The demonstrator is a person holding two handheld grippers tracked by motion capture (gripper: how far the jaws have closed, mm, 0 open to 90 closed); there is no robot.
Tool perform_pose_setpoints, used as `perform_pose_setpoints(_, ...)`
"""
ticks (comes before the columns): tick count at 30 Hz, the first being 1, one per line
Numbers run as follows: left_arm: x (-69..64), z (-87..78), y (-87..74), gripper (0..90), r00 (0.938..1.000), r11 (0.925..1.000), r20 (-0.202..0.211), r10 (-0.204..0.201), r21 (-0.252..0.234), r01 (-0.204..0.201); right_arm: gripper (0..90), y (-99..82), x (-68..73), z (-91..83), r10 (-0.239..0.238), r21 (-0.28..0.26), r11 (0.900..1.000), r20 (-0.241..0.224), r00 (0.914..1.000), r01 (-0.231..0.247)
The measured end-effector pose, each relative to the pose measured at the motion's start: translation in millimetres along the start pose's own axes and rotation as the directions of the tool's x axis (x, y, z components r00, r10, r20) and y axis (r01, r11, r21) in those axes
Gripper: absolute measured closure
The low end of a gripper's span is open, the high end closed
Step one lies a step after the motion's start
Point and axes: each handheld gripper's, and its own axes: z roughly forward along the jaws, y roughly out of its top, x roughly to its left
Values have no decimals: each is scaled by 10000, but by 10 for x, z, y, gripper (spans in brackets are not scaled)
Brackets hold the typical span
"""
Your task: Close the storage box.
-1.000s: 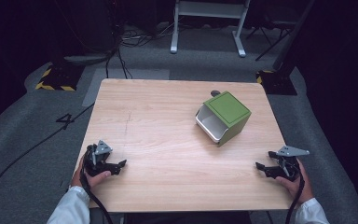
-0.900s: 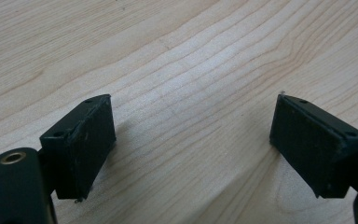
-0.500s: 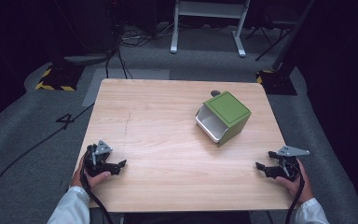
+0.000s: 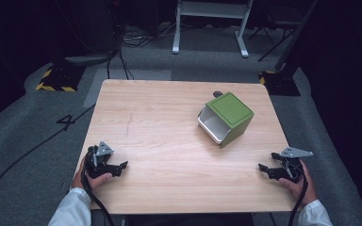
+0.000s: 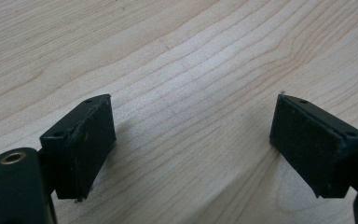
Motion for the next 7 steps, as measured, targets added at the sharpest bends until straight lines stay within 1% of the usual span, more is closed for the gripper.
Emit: perform_pose_setpoints(7, -4, 2, 1, 143, 10000, 10000, -16, -41, -2, 41, 172, 0, 1, 0, -12, -5, 10000, 5, 10000, 12)
